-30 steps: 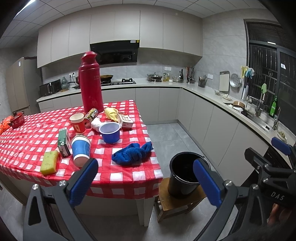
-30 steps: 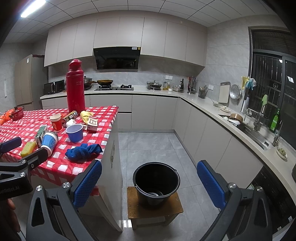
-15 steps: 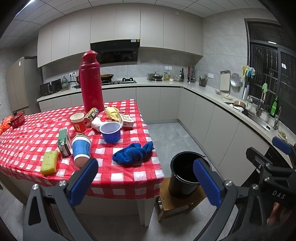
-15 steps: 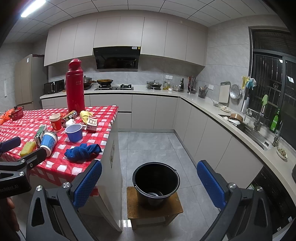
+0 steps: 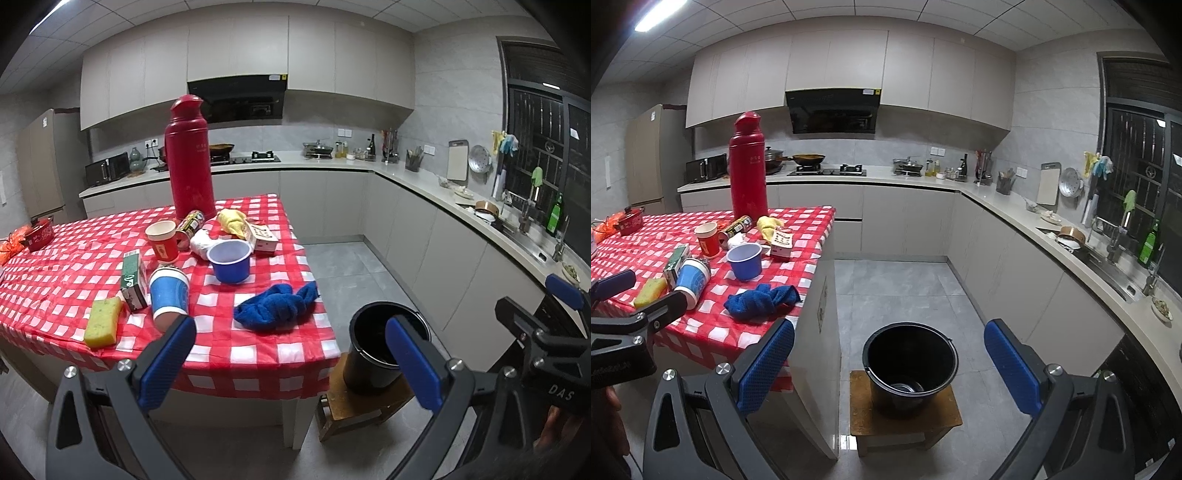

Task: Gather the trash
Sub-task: 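Grasp the yellow sponge with the left tool while the right tool grasps the blue towel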

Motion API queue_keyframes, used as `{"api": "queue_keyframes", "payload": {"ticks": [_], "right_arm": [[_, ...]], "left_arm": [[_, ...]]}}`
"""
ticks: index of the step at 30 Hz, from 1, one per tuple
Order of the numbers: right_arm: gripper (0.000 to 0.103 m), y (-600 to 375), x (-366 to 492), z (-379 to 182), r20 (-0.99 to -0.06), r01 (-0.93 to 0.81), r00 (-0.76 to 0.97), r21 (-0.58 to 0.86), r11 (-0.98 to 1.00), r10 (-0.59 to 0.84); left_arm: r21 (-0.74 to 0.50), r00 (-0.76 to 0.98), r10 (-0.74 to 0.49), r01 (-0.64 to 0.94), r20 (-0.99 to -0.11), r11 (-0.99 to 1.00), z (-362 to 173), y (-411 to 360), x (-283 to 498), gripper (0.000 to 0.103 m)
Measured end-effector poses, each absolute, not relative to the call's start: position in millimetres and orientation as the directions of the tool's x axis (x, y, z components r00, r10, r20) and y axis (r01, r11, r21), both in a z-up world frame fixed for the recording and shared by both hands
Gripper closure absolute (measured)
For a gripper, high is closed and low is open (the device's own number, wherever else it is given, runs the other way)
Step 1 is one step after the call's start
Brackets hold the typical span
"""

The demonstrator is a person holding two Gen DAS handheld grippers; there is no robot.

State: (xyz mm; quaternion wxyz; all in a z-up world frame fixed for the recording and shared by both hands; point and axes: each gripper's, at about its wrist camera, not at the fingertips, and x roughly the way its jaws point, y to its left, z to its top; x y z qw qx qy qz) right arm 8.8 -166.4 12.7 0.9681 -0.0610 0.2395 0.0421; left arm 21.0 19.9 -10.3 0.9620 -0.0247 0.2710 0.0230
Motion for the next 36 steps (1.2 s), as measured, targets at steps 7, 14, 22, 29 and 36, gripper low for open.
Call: {"api": "queue_keyframes", "payload": {"ticks": [7, 14, 22, 29, 36], "right_arm": [[0.0, -153.3, 26.9, 9.5, -0.479, -0.152, 0.873, -0.091, 0.984, 0.091], [0.0, -133.2, 47.0, 12.8, -0.479, -0.191, 0.868, -0.078, 0.978, 0.132], [0.0, -100.6, 67.3, 9.5, -0.499, -0.259, 0.844, -0.061, 0.964, 0.195], [0.0, -65.4, 80.0, -2.0, -0.529, -0.318, 0.812, -0.047, 0.947, 0.246], [0.003, -28.8, 97.8, -19.8, -0.563, -0.356, 0.78, -0.039, 0.934, 0.274]], "left_arm": [[-0.034, 0.84, 0.07, -0.105, -0.538, 0.994, -14.6, 36.9, 29.6, 0.0], [-0.043, 0.821, 0.113, -0.166, -0.559, 0.985, -19.4, 64.6, 37.9, 0.0], [-0.04, 0.804, 0.152, -0.213, -0.575, 0.976, -23.2, 94.2, 44.4, 0.0], [-0.05, 0.775, 0.194, -0.279, -0.602, 0.959, -32.3, 130.5, 48.8, 0.0], [-0.077, 0.75, 0.233, -0.353, -0.619, 0.932, -45.6, 179.2, 50.1, 0.0]]}}
